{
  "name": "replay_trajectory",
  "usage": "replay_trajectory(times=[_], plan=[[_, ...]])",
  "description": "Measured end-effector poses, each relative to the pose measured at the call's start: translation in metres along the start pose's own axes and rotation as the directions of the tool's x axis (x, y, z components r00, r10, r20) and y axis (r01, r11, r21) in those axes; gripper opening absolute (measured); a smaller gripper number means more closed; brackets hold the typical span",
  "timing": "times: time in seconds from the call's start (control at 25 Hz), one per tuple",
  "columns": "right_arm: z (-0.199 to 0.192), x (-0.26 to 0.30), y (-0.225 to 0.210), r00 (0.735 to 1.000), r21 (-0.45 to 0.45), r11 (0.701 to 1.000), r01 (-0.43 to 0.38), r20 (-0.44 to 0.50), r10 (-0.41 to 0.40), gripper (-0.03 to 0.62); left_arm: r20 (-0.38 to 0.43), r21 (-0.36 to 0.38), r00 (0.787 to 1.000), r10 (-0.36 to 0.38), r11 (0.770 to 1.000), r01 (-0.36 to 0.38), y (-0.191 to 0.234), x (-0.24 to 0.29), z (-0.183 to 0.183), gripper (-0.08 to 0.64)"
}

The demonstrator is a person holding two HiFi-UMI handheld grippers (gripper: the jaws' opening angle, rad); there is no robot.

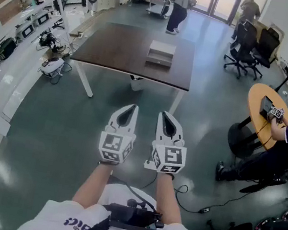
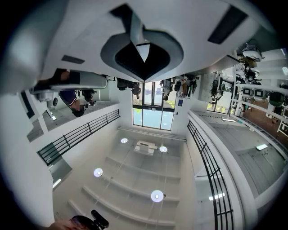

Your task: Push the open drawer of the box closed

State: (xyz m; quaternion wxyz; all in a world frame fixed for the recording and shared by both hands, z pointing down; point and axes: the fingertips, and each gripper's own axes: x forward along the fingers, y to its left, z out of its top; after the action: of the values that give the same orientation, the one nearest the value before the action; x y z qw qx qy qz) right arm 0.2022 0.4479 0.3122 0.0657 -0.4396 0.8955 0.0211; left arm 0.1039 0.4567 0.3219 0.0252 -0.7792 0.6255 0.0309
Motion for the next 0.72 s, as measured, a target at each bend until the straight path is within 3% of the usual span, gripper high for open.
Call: replay_trajectory(times=[0.16, 0.36, 0.72], plan=[[-0.004, 0.024, -0.017, 1.0, -0.003, 1.0, 0.028, -0.002, -0.028, -0.008, -0.02, 0.012, 1.0, -0.012, 1.0, 0.012, 0.01, 0.029, -0.009, -0.005], [-0.004, 0.07, -0.027, 0.992, -0.134, 0.983, 0.123, -0.003, -0.124, -0.008, -0.024, 0.041, 0.997, -0.067, 0.997, 0.068, 0.044, 0.066, -0.008, -0.005], [-0.011, 0.175, 0.017, 0.974, -0.027, 0.974, 0.226, 0.016, -0.225, -0.008, -0.003, 0.037, 0.989, -0.146, 0.989, 0.146, 0.159, 0.097, 0.008, -0.005]])
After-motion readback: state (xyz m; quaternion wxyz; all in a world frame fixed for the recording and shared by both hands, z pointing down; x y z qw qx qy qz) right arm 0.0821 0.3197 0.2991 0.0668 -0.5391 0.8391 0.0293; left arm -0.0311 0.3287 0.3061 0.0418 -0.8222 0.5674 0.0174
